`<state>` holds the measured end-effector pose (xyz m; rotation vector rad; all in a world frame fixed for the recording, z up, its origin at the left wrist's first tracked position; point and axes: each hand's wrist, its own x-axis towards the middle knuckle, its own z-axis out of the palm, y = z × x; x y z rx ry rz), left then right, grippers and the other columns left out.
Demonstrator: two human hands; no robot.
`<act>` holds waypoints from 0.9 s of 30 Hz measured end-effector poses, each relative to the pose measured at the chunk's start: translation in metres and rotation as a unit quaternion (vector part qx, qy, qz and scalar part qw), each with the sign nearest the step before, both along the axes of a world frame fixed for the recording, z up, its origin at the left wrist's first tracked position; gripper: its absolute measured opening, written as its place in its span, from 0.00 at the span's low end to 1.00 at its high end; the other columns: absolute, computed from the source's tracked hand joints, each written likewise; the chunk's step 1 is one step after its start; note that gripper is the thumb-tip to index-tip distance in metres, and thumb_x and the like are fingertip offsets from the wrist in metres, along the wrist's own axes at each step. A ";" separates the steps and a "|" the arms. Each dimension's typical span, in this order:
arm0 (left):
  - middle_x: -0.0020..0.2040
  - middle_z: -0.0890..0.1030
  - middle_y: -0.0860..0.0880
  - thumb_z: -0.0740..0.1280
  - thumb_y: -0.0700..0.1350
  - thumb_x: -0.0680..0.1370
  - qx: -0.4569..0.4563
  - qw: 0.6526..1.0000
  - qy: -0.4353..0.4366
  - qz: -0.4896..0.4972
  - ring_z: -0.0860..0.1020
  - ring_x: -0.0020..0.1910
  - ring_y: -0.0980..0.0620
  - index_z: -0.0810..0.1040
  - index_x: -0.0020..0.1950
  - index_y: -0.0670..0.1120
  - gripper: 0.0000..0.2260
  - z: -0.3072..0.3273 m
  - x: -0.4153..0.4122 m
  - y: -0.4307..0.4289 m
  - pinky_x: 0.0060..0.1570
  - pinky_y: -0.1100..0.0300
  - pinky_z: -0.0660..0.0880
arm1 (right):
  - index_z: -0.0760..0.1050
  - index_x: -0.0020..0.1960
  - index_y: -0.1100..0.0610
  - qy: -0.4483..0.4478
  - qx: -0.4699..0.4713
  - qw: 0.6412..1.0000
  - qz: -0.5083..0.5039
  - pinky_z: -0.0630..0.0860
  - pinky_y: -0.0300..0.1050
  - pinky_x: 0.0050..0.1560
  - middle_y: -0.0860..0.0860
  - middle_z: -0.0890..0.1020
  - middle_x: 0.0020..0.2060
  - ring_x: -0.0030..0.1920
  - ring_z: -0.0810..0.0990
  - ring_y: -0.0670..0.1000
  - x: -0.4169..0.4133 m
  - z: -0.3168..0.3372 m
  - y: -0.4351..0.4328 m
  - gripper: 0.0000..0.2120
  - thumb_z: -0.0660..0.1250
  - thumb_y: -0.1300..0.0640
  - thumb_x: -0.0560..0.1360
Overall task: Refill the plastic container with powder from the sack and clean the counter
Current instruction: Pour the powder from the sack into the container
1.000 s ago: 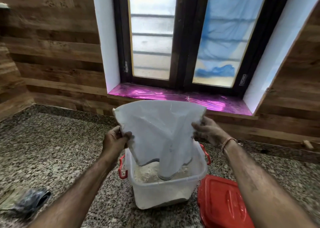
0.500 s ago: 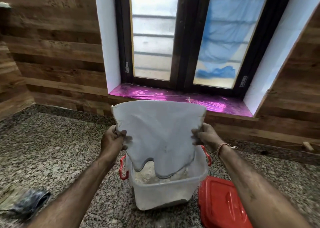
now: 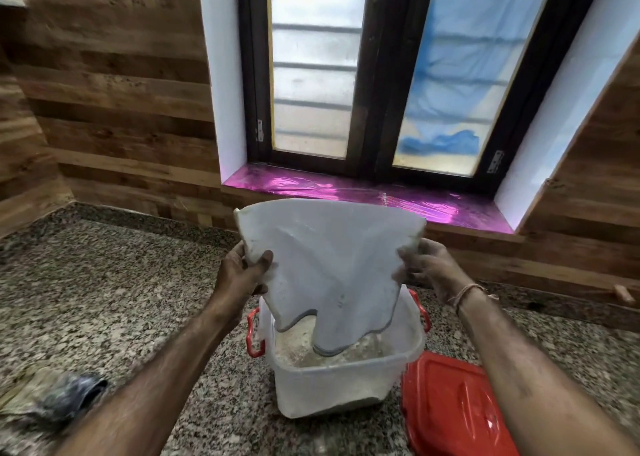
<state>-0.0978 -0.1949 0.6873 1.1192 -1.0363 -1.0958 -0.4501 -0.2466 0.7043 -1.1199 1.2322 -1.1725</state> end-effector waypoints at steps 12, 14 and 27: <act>0.46 0.87 0.45 0.73 0.35 0.77 0.010 0.995 0.095 0.014 0.86 0.41 0.51 0.80 0.55 0.40 0.07 -0.005 -0.012 -0.010 0.40 0.59 0.84 | 0.78 0.56 0.60 0.038 -0.029 0.999 0.014 0.84 0.50 0.39 0.57 0.83 0.48 0.40 0.85 0.52 -0.001 -0.009 0.005 0.08 0.71 0.61 0.78; 0.46 0.86 0.43 0.74 0.36 0.77 0.020 0.993 0.111 0.030 0.85 0.39 0.50 0.81 0.54 0.41 0.07 -0.004 -0.012 -0.012 0.37 0.60 0.83 | 0.79 0.57 0.62 0.129 0.015 0.987 0.091 0.80 0.48 0.44 0.55 0.83 0.47 0.45 0.83 0.52 0.003 -0.017 0.011 0.10 0.72 0.61 0.77; 0.41 0.82 0.45 0.71 0.37 0.79 0.021 0.987 0.091 0.133 0.78 0.24 0.61 0.80 0.46 0.44 0.03 0.017 0.034 -0.027 0.22 0.67 0.73 | 0.76 0.44 0.50 0.224 -0.070 0.968 -0.092 0.83 0.54 0.43 0.52 0.86 0.44 0.40 0.84 0.53 0.042 0.031 -0.047 0.16 0.71 0.37 0.72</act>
